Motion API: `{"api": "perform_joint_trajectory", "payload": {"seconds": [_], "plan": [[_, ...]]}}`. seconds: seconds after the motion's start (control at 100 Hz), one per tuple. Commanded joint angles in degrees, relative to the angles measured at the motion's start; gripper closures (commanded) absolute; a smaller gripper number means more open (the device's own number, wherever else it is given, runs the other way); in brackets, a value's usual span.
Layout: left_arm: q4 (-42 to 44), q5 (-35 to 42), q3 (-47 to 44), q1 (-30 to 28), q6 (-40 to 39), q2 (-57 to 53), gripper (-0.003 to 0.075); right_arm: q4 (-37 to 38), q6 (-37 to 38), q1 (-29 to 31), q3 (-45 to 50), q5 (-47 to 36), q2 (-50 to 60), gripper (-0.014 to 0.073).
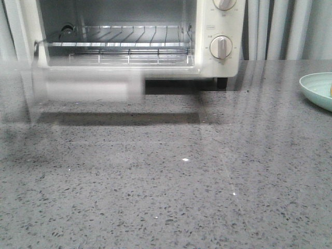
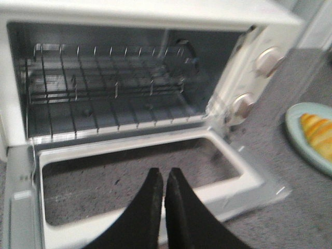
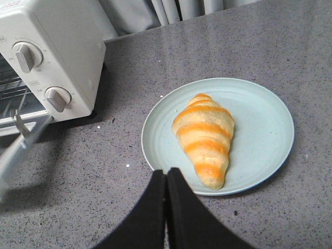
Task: Put bread in oven
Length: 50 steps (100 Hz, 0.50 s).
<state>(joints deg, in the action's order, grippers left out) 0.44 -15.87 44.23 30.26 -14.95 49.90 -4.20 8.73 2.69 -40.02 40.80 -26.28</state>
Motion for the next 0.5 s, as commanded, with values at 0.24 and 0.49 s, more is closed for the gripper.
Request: {"api": "perform_joint_trajectory", "payload": {"seconds": [0.24, 0.49], "plan": [[2.1, -6.2, 1.5, 1.0, -0.4, -23.5, 0.0742, -0.6, -0.4, 0.1, -2.6, -1.9, -2.4, 0.0661], [2.3, -11.4, 1.5, 1.0, -0.1, -27.4, 0.0742, -1.0, -1.1, 0.1, -12.9, 3.1, -14.8, 0.0649]]}}
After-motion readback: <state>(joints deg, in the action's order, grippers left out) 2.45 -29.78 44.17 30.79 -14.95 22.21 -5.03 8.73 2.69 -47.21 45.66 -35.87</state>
